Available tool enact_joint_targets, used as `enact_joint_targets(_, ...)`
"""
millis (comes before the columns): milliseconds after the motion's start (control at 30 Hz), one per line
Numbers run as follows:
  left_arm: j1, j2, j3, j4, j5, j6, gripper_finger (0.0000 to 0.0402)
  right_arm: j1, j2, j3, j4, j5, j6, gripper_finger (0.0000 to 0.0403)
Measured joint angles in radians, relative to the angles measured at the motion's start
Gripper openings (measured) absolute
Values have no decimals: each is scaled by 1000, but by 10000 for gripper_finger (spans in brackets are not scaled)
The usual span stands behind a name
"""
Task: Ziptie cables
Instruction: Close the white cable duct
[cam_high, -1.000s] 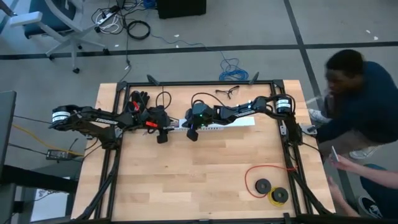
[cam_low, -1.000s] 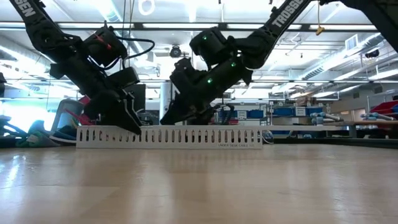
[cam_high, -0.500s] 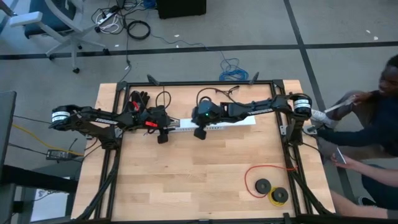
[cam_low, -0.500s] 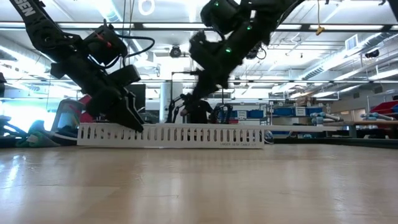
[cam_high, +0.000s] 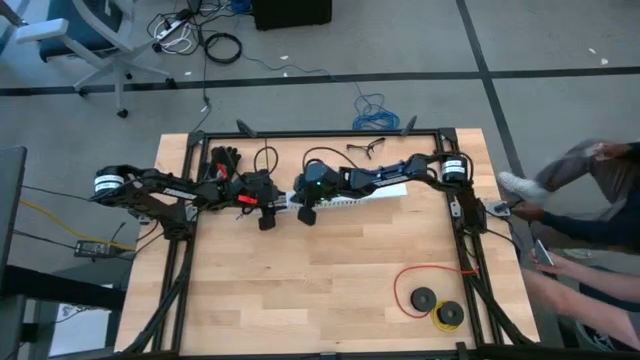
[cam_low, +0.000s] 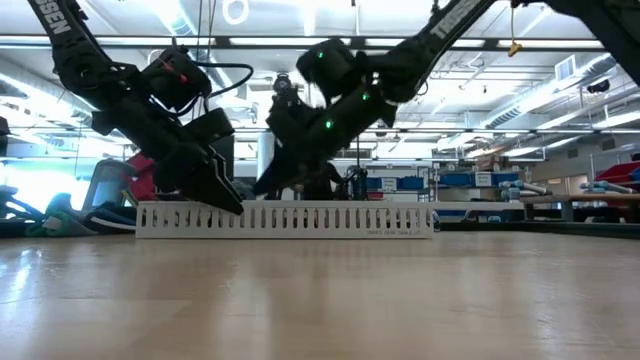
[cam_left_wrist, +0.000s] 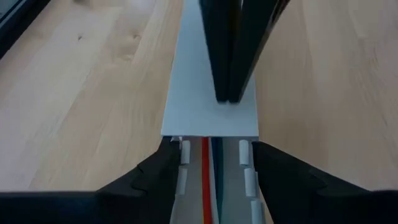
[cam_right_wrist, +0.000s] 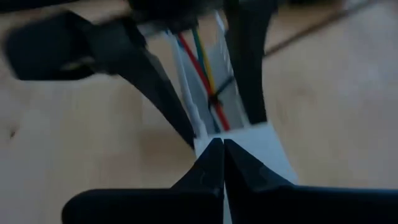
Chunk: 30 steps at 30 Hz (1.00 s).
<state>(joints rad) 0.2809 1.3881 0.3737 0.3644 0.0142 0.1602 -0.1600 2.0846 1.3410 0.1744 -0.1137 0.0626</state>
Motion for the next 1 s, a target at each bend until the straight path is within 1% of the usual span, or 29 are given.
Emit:
enact_joint_targets(100, 0, 1, 0, 10, 2, -9, 209, 11, -54, 0, -9, 28, -58, 0)
enact_joint_targets(200, -1, 1, -1, 14, 3, -11, 209, 17, -99, 3, -21, 31, -71, 0)
enact_joint_targets(333, -1, 1, -1, 14, 4, -15, 217, 27, -111, 1, -49, 36, -73, 0)
enact_joint_targets(433, -1, 1, -1, 10, 4, -15, 236, 36, -122, 1, -60, 35, -74, 0)
enact_joint_targets(600, -1, 1, -2, 8, 7, -10, 282, 38, -120, 1, -74, 35, -67, 0)
enact_joint_targets(700, -1, -2, -2, 0, 8, -10, 300, 38, -120, 1, -78, 35, -67, 0)
enact_joint_targets(833, -1, -16, 21, -86, -8, -7, 305, 39, -120, 1, -76, 35, -67, 0)
enact_joint_targets(900, -1, -26, 41, -173, -41, -6, 304, 39, -120, 1, -77, 35, -66, 0)
enact_joint_targets(1000, -1, -33, 75, -255, -75, -7, 303, 38, -120, 1, -77, 35, -66, 0)
